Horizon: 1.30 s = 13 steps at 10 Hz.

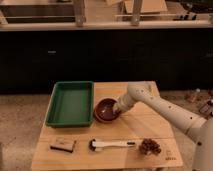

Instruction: Stack bowls into tray

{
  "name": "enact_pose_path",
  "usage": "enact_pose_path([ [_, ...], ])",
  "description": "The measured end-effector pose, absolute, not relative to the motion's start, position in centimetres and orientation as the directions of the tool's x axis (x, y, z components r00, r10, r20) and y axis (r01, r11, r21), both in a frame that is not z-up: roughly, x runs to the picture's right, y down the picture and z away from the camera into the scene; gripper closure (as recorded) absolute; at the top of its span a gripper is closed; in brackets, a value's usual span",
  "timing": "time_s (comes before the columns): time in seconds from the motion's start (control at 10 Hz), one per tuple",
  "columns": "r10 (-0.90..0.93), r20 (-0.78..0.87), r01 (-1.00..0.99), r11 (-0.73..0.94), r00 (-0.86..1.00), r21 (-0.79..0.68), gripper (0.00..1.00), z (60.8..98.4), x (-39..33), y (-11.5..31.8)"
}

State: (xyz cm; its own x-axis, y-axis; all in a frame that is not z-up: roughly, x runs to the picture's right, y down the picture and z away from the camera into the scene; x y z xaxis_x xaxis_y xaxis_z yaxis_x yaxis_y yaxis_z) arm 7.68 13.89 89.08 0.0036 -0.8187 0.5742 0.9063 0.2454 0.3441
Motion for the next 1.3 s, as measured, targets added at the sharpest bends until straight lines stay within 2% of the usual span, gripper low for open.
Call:
enact_pose_path([
  [0.7, -0.858, 0.513, 0.902, 0.245, 0.031, 0.356, 1.00, 86.0, 9.2, 11.5],
  [1.3, -0.880, 0.475, 0.922, 0.185, 0.002, 0.339, 1.00, 82.6, 9.2, 7.3],
])
